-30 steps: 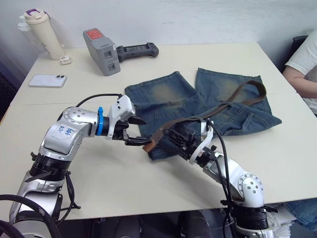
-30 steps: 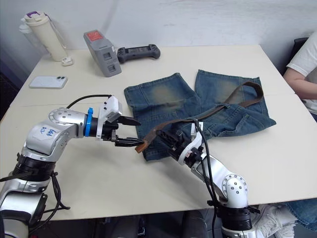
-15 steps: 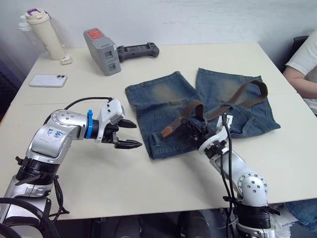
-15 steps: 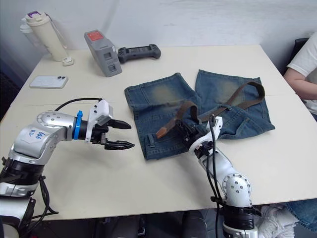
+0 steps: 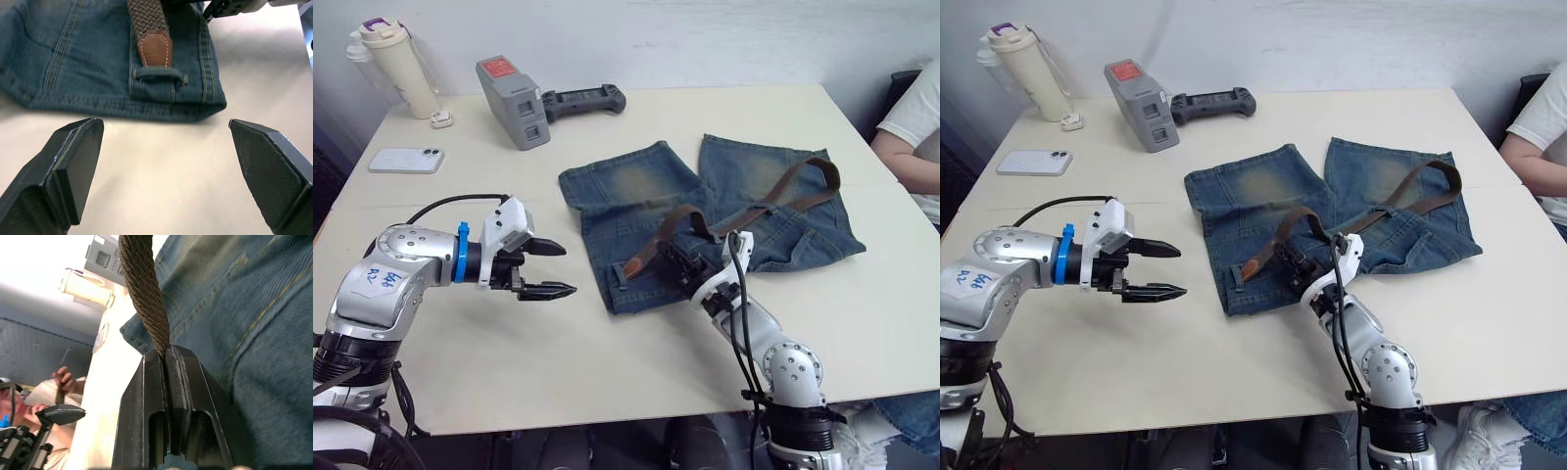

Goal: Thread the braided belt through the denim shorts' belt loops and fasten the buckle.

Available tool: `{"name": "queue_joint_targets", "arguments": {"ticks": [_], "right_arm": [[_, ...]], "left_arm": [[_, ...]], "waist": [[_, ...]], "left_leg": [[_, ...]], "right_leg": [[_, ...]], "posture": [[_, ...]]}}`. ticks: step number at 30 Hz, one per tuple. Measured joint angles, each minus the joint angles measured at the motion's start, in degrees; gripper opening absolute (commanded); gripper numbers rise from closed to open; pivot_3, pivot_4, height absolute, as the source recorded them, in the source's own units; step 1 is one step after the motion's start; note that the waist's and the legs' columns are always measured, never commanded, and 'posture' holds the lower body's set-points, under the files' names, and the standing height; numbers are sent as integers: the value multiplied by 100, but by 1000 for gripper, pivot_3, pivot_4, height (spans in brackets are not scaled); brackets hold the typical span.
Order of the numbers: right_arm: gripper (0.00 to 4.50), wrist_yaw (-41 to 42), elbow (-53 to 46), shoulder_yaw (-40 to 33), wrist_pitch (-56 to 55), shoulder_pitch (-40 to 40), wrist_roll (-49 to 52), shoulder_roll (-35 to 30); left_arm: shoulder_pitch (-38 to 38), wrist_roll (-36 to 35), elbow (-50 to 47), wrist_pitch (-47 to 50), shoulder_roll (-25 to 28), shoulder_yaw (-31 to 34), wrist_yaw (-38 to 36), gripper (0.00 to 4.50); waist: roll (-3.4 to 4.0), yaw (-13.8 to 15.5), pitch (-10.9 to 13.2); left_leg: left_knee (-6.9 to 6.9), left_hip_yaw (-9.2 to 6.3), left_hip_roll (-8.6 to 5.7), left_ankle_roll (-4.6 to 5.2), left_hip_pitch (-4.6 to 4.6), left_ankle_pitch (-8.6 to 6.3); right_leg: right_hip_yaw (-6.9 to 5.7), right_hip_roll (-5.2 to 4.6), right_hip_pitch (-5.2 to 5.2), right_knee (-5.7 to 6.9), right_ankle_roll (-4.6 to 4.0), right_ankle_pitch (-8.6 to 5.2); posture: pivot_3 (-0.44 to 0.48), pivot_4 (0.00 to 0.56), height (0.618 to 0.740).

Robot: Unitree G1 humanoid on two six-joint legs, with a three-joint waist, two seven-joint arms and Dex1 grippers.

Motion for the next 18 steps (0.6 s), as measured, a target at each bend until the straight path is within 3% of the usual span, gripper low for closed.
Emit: {"name": "queue_joint_targets", "arguments": {"ticks": [11,18], "right_arm": [[34,277,239,27,-82,-105,-541,599],[34,374,282,344,58,-258,-1342,580]], "left_arm": [[505,-234,-277,350,37,329,284,4500],[794,-336,-645,699,83,408,516,4500]], "waist": [[-8,-142,-16],[-11,-179,-43]], "left_leg": [[-4,-6,8,-6,10,1],[-7,-3,16,-16,17,-3]], "right_leg": [[-4,4,-1,19,-8,-4],[-8,7,-4,25,-22,-12]], "posture": [[0,150,650],[0,150,650]]}}
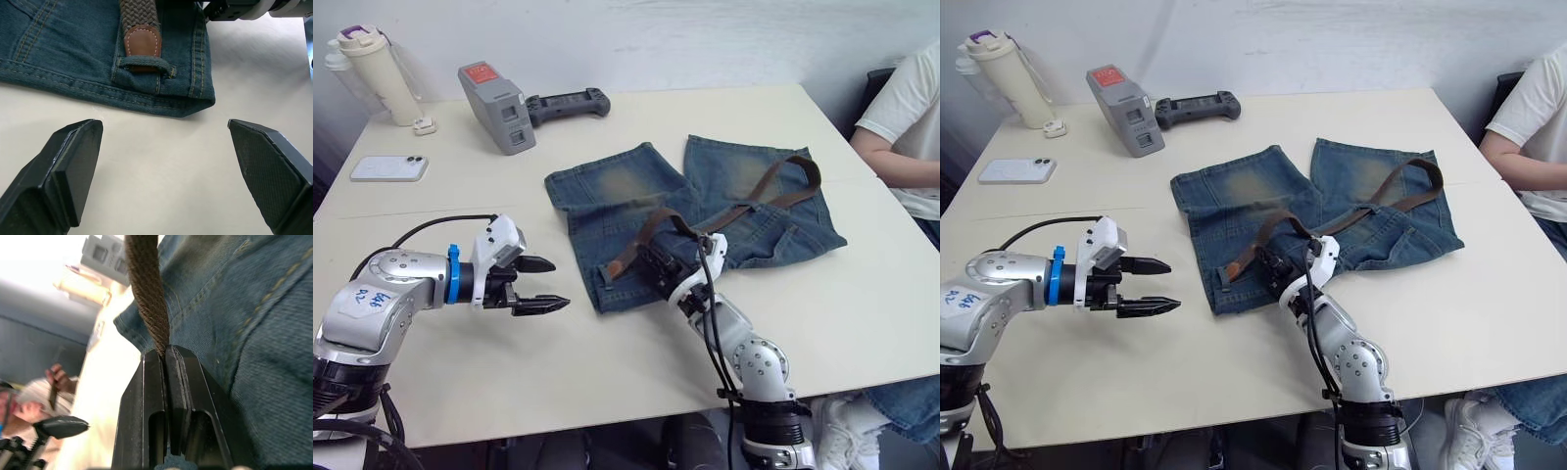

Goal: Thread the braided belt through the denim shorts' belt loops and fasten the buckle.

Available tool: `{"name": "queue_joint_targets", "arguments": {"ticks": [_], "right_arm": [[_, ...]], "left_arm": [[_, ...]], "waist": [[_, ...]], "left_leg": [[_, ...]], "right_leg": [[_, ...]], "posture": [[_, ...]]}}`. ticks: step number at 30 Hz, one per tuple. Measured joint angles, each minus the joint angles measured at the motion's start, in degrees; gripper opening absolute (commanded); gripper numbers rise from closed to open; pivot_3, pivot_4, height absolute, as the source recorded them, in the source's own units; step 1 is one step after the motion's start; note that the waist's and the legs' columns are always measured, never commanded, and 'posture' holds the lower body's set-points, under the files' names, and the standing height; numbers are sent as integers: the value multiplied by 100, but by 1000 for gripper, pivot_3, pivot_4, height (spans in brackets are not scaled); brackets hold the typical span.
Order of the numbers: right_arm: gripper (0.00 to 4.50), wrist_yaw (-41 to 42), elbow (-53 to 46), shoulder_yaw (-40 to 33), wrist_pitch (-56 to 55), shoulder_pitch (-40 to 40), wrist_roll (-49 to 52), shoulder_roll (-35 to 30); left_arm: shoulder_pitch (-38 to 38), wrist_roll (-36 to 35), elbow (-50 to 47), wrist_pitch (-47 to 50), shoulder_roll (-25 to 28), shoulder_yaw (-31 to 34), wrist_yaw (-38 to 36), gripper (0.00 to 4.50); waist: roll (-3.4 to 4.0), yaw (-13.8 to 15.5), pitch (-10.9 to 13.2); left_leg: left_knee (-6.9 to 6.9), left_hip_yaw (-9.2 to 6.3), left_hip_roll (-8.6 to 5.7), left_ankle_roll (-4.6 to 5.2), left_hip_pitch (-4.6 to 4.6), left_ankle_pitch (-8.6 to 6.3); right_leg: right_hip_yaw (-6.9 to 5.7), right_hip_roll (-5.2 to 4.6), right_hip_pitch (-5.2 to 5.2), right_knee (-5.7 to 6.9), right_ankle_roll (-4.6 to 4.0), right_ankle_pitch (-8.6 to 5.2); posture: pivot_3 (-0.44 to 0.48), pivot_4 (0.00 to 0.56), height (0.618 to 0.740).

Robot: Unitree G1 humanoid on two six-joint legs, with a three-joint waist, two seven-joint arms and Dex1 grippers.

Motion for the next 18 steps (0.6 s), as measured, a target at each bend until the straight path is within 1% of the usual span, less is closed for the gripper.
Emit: {"name": "queue_joint_targets", "arguments": {"ticks": [3,8,18], "right_arm": [[34,11,-6,137,73,-45,-319,-41],[34,51,-111,579,452,-215,-959,-350],[34,367,-249,683,912,-336,-1517,-414]], "left_arm": [[26,-40,-72,80,12,12,91,4500],[32,-126,-242,191,18,23,181,4500],[33,-147,-255,326,12,-60,367,4500]], "waist": [[-10,0,-20],[-23,1,-46],[-25,-1,-48]], "left_leg": [[1,1,3,-5,3,-2],[2,4,7,-11,5,-6],[2,7,11,-15,5,-8]], "right_leg": [[-2,1,0,2,-15,-8],[-5,2,0,4,-27,-15],[-10,5,-1,5,-38,-21]], "posture": [[0,150,650],[0,150,650],[0,150,650]]}}
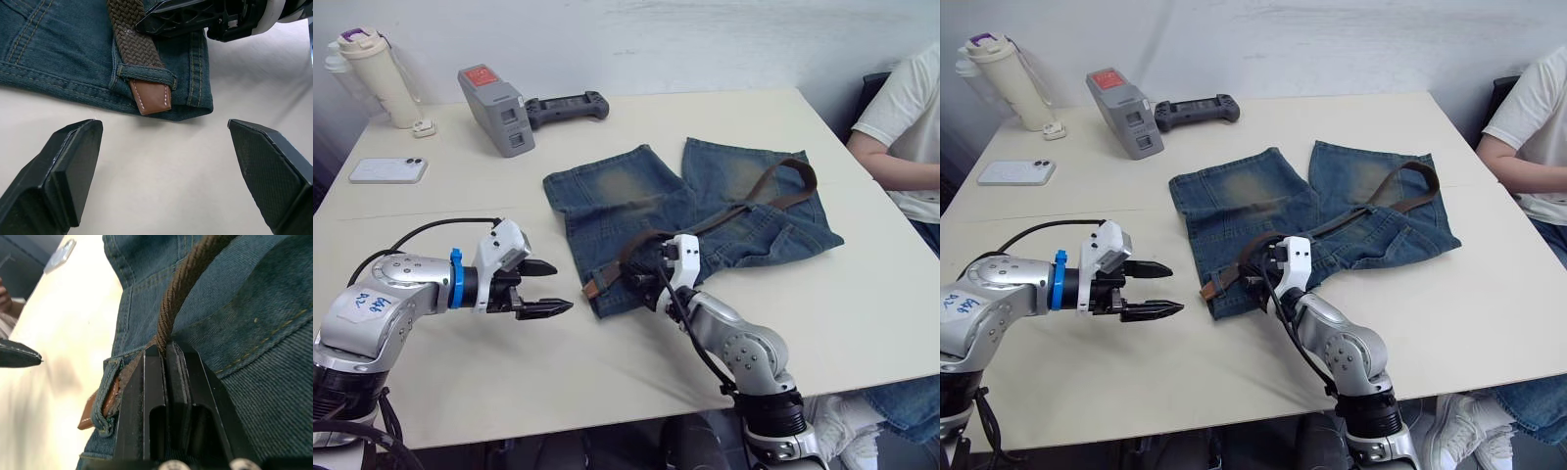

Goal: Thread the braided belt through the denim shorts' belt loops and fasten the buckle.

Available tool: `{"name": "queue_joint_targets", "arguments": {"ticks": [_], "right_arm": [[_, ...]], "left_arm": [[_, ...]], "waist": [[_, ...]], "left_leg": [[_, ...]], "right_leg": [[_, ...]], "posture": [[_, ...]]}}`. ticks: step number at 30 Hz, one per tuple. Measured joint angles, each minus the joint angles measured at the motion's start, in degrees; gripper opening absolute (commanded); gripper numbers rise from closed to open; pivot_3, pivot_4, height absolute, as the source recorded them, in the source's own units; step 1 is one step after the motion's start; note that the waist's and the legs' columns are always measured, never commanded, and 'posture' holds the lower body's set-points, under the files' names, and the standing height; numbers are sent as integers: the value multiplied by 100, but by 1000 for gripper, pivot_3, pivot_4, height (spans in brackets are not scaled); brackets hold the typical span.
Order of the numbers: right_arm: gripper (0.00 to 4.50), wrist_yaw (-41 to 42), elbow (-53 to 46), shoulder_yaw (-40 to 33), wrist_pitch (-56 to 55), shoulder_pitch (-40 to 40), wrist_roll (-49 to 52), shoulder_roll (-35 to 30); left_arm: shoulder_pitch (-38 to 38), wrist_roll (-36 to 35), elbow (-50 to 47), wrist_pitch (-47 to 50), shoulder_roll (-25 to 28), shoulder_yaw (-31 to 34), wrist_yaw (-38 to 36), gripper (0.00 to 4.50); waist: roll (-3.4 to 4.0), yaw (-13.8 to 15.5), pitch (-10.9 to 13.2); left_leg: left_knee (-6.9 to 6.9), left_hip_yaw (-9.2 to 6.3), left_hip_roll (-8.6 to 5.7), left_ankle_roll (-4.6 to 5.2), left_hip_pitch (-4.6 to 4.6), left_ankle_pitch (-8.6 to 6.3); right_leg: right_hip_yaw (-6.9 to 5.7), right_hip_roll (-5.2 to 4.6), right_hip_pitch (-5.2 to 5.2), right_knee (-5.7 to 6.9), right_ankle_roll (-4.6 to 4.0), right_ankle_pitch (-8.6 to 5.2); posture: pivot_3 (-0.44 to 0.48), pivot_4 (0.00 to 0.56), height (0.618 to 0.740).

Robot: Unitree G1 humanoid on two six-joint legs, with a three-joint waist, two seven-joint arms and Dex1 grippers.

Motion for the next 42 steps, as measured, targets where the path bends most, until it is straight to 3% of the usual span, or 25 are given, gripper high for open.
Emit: {"name": "queue_joint_targets", "arguments": {"ticks": [10,13,14,15,17,21,25,28,30,35,42], "right_arm": [[34,647,34,601,-1,-140,-596,-164],[946,754,-13,586,74,-133,-619,-234],[1584,788,-81,560,157,-107,-595,-274],[1793,824,-124,553,249,-89,-576,-308],[2812,949,-320,530,472,-5,-462,-479],[4419,947,-1160,-5,1356,56,113,-977],[4419,1139,-1932,-476,1987,-17,712,-1839],[4419,1936,-2786,-487,2091,-321,791,-3470],[4419,2309,-3008,-430,2038,-373,632,-4115],[4419,2714,-2971,-646,1722,-391,589,-4325],[4419,2814,-2959,-723,1647,-392,460,-4531]], "left_arm": [[90,22,2,332,43,-398,120,4500],[20,21,26,469,25,-450,195,4500],[-4,21,29,502,7,-453,225,4500],[-13,21,31,516,-3,-453,242,4500],[-54,20,91,588,-18,-470,268,4500],[-206,-4,336,771,-112,-484,320,4500],[-409,-297,520,1267,-270,-433,322,4500],[-683,-675,683,1924,-588,-271,431,4500],[-811,-781,761,2254,-699,-185,570,4500],[-1275,-865,1246,2923,-983,-127,877,4500],[-1412,-862,1583,3088,-1122,-217,1005,4500]], "waist": [[2,-54,1],[2,-37,1],[2,-24,1],[2,-14,1],[5,22,3],[9,77,6],[24,105,16],[39,174,27],[24,192,24],[21,208,26],[20,241,26]], "left_leg": [[-2,7,13,-10,0,-5],[-2,7,16,-12,-1,-7],[-2,7,16,-12,-1,-7],[-2,7,16,-13,-1,-8],[-1,7,16,-13,-1,-8],[5,6,12,-13,-4,-8],[6,6,10,-11,-9,-8],[4,8,9,-6,-3,-8],[-3,5,16,-11,1,-5],[-5,7,15,-12,0,2],[0,6,13,-12,0,2]], "right_leg": [[-6,7,-8,2,-9,-6],[-11,8,-8,1,-9,-6],[-11,8,-8,0,-9,-6],[-11,8,-8,0,-10,-6],[-12,8,-8,-1,-10,-6],[-13,6,-3,-6,-10,-6],[-15,5,0,-16,-9,-6],[-19,5,6,-39,-8,-5],[-30,9,10,-56,-8,-5],[-34,7,11,-55,-8,-5],[-35,5,15,-53,-8,-5]], "posture": [[0,150,650],[0,150,650],[0,150,650],[0,150,650],[0,150,650],[0,150,650],[0,150,650],[0,150,650],[0,150,650],[0,150,650],[0,150,650]]}}
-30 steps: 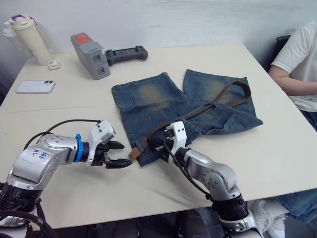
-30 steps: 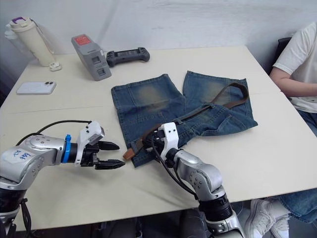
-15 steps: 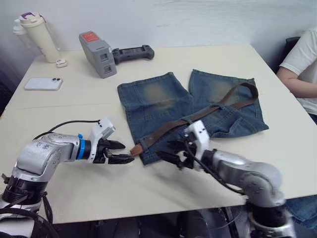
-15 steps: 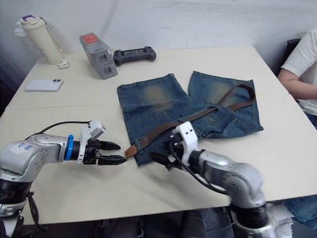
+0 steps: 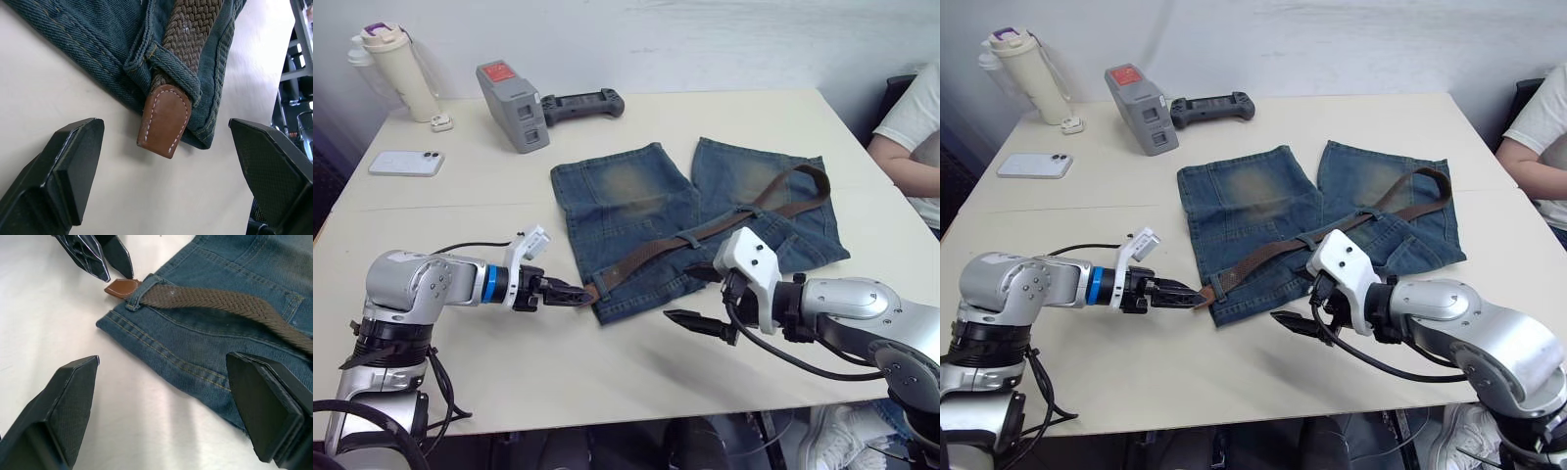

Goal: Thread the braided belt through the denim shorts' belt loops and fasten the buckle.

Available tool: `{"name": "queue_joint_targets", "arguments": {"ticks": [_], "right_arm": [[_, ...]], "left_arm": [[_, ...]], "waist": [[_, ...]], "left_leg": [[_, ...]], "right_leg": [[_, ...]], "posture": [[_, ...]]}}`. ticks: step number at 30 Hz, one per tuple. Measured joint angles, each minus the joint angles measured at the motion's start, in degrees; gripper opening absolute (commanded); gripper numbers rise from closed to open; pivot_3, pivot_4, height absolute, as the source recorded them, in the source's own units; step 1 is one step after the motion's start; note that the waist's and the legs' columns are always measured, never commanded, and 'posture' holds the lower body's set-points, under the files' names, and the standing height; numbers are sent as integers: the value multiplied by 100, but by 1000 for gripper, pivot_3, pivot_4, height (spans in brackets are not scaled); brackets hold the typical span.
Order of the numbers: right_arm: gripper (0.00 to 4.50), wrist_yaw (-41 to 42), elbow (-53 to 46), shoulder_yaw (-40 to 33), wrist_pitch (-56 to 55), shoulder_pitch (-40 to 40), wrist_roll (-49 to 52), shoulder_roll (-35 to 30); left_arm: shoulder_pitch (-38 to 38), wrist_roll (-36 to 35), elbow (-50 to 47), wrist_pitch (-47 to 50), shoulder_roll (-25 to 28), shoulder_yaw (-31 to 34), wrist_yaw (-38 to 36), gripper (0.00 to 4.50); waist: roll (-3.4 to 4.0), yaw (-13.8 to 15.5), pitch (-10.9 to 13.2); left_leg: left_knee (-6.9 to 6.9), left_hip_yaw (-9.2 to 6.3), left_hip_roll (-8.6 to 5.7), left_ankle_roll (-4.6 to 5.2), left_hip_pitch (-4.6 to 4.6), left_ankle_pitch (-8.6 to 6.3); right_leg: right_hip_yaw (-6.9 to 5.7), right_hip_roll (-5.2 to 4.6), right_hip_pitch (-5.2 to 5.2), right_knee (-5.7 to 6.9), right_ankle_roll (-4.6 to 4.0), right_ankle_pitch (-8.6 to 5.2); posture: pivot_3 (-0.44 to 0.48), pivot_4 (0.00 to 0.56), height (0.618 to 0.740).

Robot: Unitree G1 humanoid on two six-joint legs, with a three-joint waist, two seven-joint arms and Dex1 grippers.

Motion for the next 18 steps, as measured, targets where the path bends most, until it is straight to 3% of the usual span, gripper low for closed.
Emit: {"name": "queue_joint_targets", "arguments": {"ticks": [3,6,8,18], "right_arm": [[4419,-10,2,-62,-21,11,-46,-2],[4500,-32,37,-76,-21,19,-83,-9],[4500,-43,37,-116,-19,21,-92,-29],[4500,-93,47,-287,8,55,-204,-76]], "left_arm": [[-63,-1,32,14,-55,-50,11,4500],[-154,-2,190,26,-183,-91,12,3817],[-170,-1,250,30,-179,-216,-20,3111],[-367,-5,376,-61,-156,-674,-290,3111]], "waist": [[0,42,0],[0,106,0],[0,108,0],[0,105,0]], "left_leg": [[1,0,0,0,1,0],[4,0,-1,0,0,0],[4,0,-2,1,0,0],[3,0,-2,1,0,1]], "right_leg": [[0,0,1,-7,0,0],[-1,0,1,-6,0,0],[0,-1,2,-7,0,0],[-1,0,2,-7,0,0]], "posture": [[0,150,650],[0,150,650],[0,150,650],[0,150,650]]}}
